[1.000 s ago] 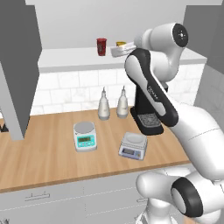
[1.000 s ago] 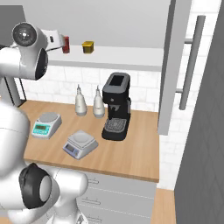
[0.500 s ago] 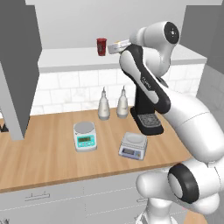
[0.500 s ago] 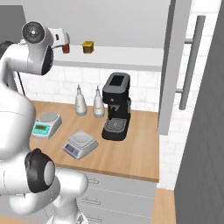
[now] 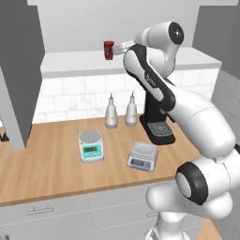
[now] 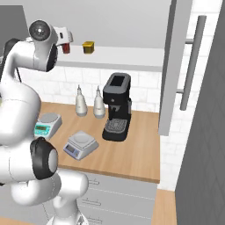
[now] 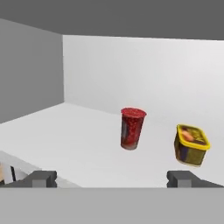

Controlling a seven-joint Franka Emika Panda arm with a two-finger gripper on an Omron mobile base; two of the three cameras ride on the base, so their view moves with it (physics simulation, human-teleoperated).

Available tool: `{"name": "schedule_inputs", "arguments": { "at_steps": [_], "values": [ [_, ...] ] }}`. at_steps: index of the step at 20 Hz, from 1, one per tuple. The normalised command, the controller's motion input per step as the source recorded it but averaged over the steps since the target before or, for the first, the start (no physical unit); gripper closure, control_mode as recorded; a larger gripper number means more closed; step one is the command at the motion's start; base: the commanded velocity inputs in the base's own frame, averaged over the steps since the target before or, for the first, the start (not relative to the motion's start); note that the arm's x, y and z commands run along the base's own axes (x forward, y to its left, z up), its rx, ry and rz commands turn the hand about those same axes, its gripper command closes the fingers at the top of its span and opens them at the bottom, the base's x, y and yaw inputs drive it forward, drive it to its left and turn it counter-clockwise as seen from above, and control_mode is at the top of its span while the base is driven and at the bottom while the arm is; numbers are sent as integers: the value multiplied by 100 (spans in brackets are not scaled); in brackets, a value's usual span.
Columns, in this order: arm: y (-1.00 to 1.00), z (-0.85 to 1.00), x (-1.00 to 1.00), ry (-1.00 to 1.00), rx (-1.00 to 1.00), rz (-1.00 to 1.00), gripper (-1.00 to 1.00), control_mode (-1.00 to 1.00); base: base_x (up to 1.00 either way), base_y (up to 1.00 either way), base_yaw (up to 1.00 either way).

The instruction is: Pick the yogurt and place it on the digital scale for weighing, and close the cabinet.

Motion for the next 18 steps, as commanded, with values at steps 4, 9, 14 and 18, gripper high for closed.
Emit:
{"name": "schedule_inputs", "arguments": {
  "at_steps": [4,9,14,18],
  "values": [
    [12,0,40,0,0,0,-100,-100,0,0,0],
    [1,0,50,0,0,0,-100,-100,0,0,0],
    [0,0,55,1,0,0,-100,-100,0,0,0],
    [-1,0,42,6,0,0,-100,-100,0,0,0]
  ]
}}
